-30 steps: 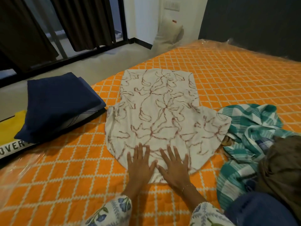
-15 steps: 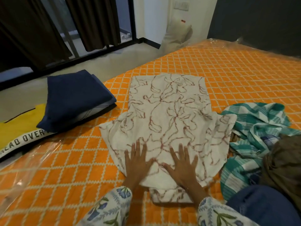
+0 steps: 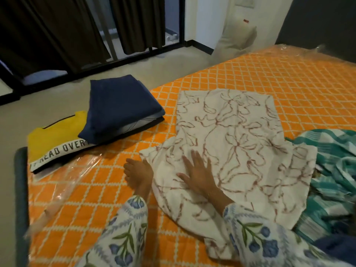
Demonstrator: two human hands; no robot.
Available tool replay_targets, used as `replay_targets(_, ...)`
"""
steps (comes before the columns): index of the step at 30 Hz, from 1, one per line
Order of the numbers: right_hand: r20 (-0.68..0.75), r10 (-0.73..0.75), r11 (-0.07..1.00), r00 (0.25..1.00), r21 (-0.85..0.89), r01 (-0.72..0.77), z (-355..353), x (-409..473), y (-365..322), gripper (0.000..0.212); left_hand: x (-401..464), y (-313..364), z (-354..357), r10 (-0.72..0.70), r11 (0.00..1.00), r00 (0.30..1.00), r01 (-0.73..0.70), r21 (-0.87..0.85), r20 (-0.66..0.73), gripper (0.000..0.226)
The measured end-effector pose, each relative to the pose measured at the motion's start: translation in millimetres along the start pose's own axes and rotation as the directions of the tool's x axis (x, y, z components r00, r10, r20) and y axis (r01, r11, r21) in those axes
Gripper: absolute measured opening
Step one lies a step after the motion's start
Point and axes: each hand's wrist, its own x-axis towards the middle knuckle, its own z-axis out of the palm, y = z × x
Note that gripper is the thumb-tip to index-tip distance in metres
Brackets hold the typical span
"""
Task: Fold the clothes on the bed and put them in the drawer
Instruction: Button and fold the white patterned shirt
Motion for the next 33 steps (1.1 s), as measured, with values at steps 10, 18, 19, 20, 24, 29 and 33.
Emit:
replay_targets(10,0.141,0.135,0.919,0.981,0.352,-0.177,-8,44,-46,0.045,34,-27,-20,-0.180,0.588,0.961,0.277,-0.760,0.211,0.026)
replay_targets(18,-0.056,0.068,0.791,0.996,0.612,-0.019,-18,37,-81,0.036,7,-41,-41,-0.078,-0.064,0.897,0.431,-0.900,0.435,0.043)
replay_targets(19,0.006,-0.004,0.795,1.000,0.607,-0.001,-17,37,-87,0.040,4,-44,-43,-0.075,-0.037,0.895,0.437,-0.898,0.439,0.036)
replay_targets(20,0.068,-0.095,0.842,0.993,0.537,0.044,-13,38,-92,0.046,1,-48,-42,-0.072,-0.010,0.886,0.460,-0.888,0.459,0.028)
replay_targets(24,0.268,-0.190,0.981,0.945,0.015,0.193,28,26,-101,0.085,5,-54,-42,-0.092,0.270,0.865,0.499,-0.823,0.494,0.004)
replay_targets(29,0.017,-0.135,0.990,0.991,-0.024,0.136,63,11,-95,0.085,44,-70,-41,-0.302,0.476,0.905,0.416,-0.775,0.300,0.021)
replay_targets(33,0.004,-0.220,0.966,0.976,-0.136,0.218,77,7,-83,0.085,36,-73,-48,-0.240,0.231,0.887,0.447,-0.864,0.395,0.011)
